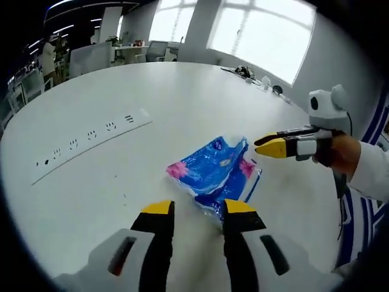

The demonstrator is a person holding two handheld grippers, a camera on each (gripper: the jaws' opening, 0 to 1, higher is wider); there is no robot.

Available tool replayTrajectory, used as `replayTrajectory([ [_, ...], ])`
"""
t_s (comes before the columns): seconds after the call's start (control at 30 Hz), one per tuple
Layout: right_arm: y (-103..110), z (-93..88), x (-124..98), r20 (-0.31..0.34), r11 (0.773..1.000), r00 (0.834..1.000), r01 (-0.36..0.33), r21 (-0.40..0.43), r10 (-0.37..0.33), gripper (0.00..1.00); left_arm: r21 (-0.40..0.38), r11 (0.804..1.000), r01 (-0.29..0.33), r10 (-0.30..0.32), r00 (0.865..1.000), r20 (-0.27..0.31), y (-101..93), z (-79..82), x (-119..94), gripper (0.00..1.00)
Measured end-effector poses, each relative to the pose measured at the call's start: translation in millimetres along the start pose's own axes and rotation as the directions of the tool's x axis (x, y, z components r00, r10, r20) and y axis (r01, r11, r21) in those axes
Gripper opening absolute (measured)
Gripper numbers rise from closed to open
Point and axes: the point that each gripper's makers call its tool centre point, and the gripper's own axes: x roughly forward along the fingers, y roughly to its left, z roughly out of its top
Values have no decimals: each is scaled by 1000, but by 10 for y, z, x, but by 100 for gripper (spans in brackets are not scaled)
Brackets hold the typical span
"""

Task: Arrange the tabletop items into an orderly group along one side of the table until the central work area is clear of visible clutter.

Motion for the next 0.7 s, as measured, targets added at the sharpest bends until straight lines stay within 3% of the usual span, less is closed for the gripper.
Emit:
replayTrajectory([
  [0.17,29,42,-44,8,1000,1000,7,2,-7,27,-3,1000,-6,6,1000,11,2,43,-63,37],
  [0.7,209,188,-254,56,1000,998,-2,3,2,30,0,1000,-28,27,999,40,-12,138,-371,40],
])
